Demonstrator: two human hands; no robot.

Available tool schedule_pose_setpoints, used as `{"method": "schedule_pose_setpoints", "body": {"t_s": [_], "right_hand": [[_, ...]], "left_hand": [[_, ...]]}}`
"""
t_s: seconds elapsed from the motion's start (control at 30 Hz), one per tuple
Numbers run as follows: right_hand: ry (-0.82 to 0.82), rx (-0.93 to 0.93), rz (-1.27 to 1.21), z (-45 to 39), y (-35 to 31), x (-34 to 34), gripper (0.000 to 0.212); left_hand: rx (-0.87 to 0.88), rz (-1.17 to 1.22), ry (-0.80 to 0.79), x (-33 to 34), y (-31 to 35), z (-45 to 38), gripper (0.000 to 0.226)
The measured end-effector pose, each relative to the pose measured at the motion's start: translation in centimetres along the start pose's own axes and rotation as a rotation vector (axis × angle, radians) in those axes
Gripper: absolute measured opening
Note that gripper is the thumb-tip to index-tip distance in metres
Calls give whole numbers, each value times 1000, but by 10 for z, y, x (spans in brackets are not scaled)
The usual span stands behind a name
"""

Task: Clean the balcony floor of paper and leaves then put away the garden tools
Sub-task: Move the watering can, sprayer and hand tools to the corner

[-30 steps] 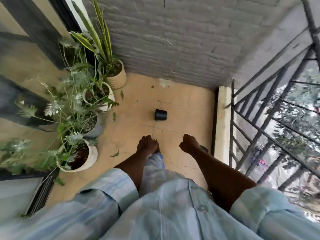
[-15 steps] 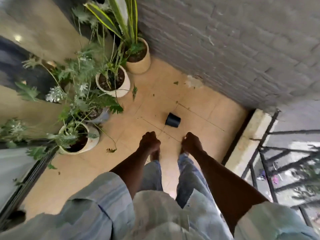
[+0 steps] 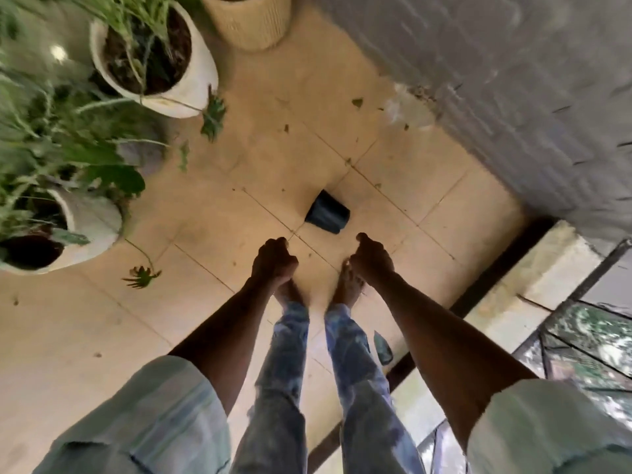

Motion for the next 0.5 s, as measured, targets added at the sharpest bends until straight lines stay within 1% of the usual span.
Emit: {"method": "schedule_pose_setpoints", "body": {"t_s": [0.1,0.2,0.27,0.33,0.4,0.43,0.5], "right_hand": [[13,-68,136,-62,-9,27,63],[32,-190,279,-113,-31,51,64],[46,-262,243,-140,-51,67,63],[40,-297,225,-165,-67,81,63],[-24,-283,356,-185,-74,96,59],[-24,-264,422,-190,-77,99,54],[-6,-212,455,-190,-81,99,41]], "left_hand": [[12,14,6,21,-11,-60,48],[32,37,16,42,-24,-108,50],[33,67,18,52,-33,-131,51],[45,77,18,63,-46,-148,51],[50,58,20,67,-59,-155,51],[48,54,27,67,-63,-157,50],[25,57,28,69,-76,-156,49]]}}
Point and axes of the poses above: each hand's wrist, its own z-axis away from the middle knuckle, its own x-axis out of the palm, y = z × x, the point moved 4 cm from there along -z, towards the middle knuckle, and after that the axes turned 2 degrees about z, right-handed, at the moved point
